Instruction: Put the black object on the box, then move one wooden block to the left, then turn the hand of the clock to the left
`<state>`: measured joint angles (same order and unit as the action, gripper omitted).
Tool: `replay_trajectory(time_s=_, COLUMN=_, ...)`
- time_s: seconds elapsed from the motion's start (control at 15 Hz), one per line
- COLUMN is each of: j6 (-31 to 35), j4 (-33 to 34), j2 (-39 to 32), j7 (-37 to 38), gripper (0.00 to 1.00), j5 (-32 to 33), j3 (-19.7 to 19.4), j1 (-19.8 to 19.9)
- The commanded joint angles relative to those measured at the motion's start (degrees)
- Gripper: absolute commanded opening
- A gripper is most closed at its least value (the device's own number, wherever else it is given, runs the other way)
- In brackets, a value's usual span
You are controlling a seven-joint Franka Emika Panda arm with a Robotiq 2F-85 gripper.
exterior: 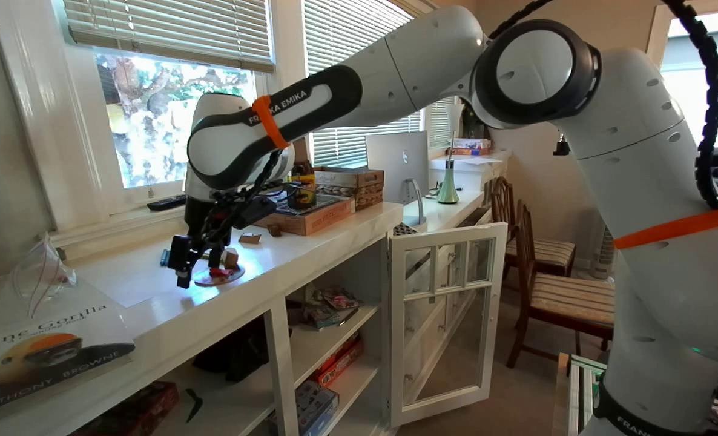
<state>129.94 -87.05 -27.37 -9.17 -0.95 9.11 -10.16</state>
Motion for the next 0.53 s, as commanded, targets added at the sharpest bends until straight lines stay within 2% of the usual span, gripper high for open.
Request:
replay_trajectory(time_s=0.0, j6=-1.3, j4=0.6, j2=-0.5, j7=-0.2, gripper=1.00, j5=0.1, j3=0.5, j1=-0.1)
replay_trajectory(time_s=0.47, j6=-1.6, j4=1.0, j2=-0.5, j7=0.1, gripper=1.00, j5=0.4, j3=0.4, j1=-0.6)
